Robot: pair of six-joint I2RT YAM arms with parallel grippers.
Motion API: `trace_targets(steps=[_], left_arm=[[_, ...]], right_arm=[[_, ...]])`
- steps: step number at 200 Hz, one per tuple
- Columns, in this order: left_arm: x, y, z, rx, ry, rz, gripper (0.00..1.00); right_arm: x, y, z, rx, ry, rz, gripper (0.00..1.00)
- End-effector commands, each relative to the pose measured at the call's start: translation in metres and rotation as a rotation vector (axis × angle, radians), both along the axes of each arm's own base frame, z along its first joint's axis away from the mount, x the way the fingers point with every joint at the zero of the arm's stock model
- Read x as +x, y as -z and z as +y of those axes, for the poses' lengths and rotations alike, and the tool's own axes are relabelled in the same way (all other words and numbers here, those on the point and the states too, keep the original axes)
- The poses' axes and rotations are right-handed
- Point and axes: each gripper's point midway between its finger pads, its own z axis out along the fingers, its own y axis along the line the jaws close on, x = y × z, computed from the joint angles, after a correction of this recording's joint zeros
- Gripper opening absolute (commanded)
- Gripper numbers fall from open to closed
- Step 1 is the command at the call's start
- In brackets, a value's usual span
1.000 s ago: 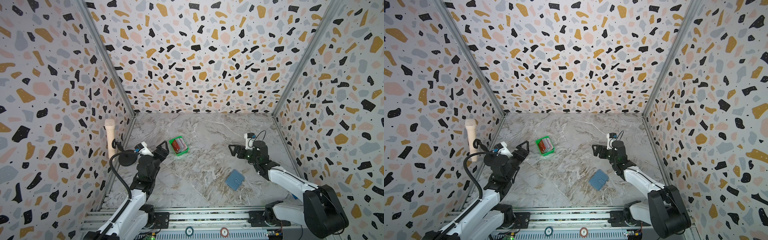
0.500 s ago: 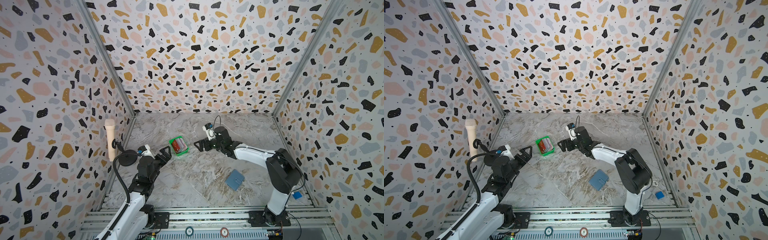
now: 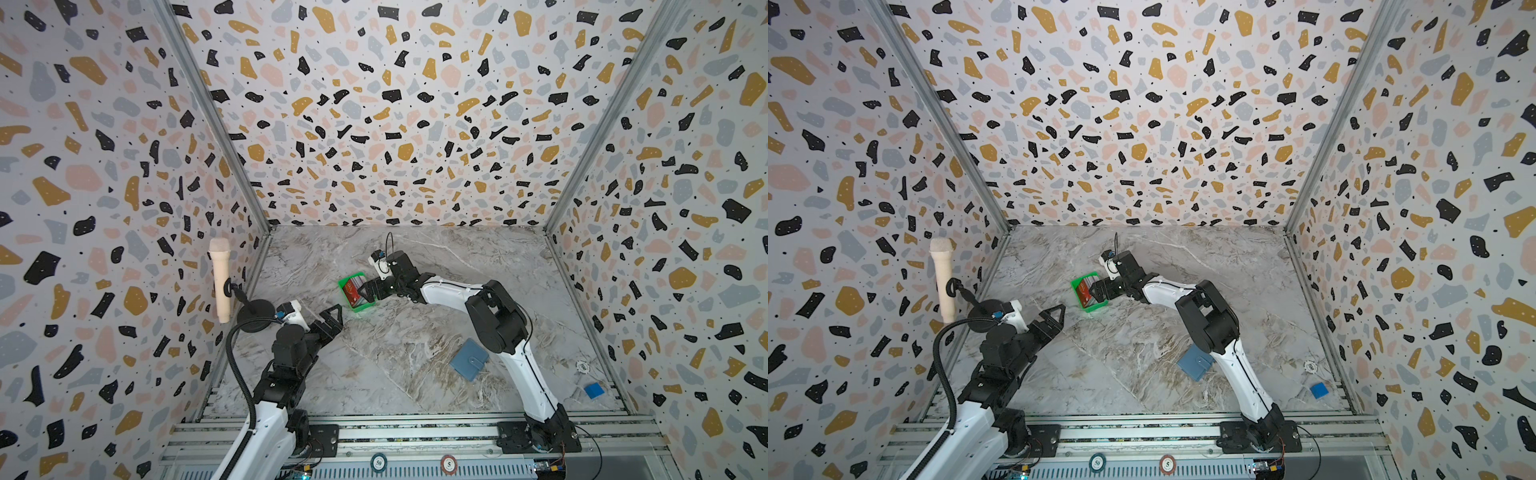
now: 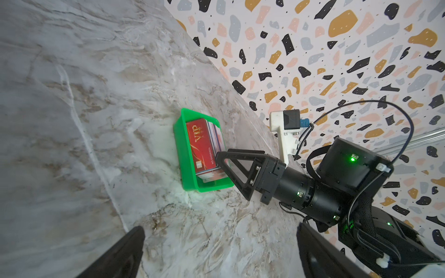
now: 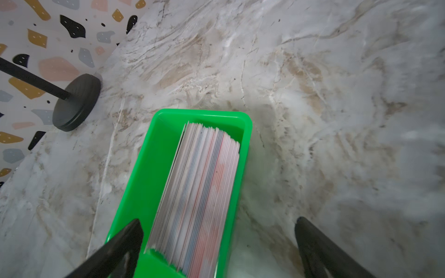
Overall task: Insert credit cards into a card holder
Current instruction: Move the card holder to the top-center of the table.
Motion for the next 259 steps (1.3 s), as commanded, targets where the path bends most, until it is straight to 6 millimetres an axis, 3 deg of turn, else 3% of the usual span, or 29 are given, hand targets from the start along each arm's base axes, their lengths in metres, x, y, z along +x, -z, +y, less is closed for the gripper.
trace_targets(steps=[1,65,93,139,211,231,259], left_arm=[[0.0,0.0,-0.006,0.006,0.034,-0.017,1.0],[0.0,0.004,-0.007,0.004,0.043,-0.011,1.0],[0.0,0.004,-0.007,0.005,0.043,-0.011,1.0],[0.0,0.003,-0.007,0.003,0.044,-0.011,1.0],[0.001,0.001,-0.011,-0.01,0.063,-0.016,1.0],[0.002,0.0,-0.014,-0.02,0.077,-0.019,1.0],[0.002,0.0,-0.019,-0.032,0.104,-0.017,1.0]], right_arm=[[0.0,-0.023,0.016,0.024,-0.015,-0.022,0.99],[0.017,0.019,0.018,-0.182,0.103,-0.04,1.0],[0.024,0.031,0.01,-0.251,0.17,-0.04,0.92],[0.033,0.044,-0.033,-0.39,0.326,-0.057,0.76],[0.047,0.046,-0.133,-0.41,0.426,-0.009,0.7],[0.051,0.046,-0.15,-0.403,0.403,-0.001,0.7],[0.057,0.045,-0.154,-0.39,0.35,0.001,0.75]])
